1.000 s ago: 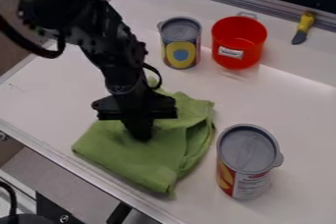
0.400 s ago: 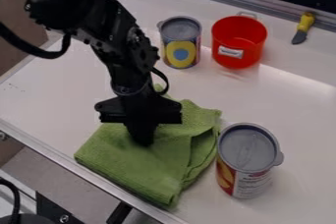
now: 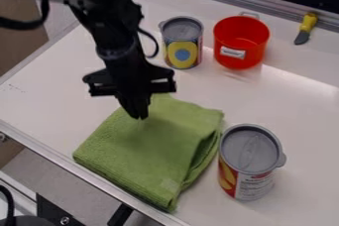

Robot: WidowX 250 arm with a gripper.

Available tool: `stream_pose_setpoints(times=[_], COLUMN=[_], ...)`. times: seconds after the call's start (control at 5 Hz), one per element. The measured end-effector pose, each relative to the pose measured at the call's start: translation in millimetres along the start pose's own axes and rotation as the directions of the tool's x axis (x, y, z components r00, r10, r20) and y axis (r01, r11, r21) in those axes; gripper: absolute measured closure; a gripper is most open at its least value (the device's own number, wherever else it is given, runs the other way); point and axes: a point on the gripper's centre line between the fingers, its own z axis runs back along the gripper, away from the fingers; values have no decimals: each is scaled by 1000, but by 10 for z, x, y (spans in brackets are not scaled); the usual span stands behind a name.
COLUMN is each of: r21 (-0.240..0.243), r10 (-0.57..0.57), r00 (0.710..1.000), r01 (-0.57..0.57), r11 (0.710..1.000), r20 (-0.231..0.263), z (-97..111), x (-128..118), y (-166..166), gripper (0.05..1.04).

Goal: Moved the green cloth into the right bottom side of the table

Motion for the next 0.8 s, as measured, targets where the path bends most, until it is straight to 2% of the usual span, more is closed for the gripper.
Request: stream_pose_setpoints(times=[0.2,0.4,0.6,0.8], r21=[-21,-23,32,97], r10=[11,24,26,-9], r00=[1000,1000,999,995], r01=[-12,-24,-28,-1], r11=[1000,999,999,995], r20=[-22,-21,48,98], z=[165,265,319,270], x=[-24,4,239,486], y=[-30,-32,94,246], gripper=[871,628,328,97])
